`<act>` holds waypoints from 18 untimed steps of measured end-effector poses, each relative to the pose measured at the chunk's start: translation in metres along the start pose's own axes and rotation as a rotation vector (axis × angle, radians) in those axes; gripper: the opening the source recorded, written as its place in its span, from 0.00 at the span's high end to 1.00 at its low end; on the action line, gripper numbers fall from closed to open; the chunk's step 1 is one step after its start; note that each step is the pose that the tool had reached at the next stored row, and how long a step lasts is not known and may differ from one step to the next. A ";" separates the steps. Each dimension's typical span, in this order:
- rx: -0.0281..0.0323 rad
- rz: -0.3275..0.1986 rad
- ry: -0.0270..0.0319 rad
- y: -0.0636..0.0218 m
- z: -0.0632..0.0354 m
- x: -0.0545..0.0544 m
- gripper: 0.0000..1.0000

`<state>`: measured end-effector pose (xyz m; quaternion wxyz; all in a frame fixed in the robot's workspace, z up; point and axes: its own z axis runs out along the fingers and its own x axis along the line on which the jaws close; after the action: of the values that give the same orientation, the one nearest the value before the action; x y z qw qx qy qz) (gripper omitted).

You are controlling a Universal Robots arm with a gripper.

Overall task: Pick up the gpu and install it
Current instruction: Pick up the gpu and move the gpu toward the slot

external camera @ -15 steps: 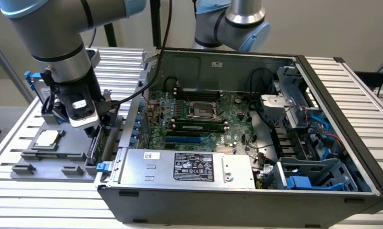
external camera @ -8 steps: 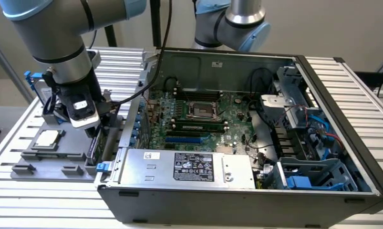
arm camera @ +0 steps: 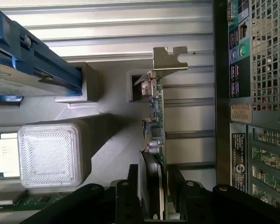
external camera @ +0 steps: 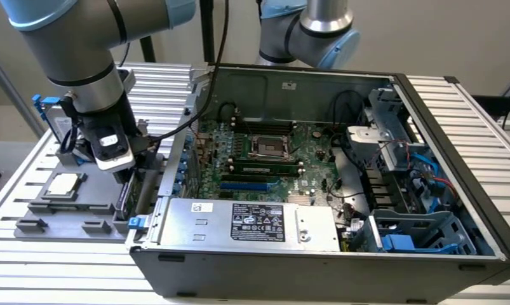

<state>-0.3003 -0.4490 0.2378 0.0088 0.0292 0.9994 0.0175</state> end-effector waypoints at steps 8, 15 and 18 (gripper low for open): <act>0.0002 0.000 0.0003 0.0030 0.0007 0.001 0.70; 0.0003 0.000 0.0002 0.0031 0.0007 0.001 0.73; 0.0002 -0.001 0.0002 0.0031 0.0008 0.001 0.73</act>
<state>-0.3009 -0.4457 0.2372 0.0087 0.0289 0.9994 0.0174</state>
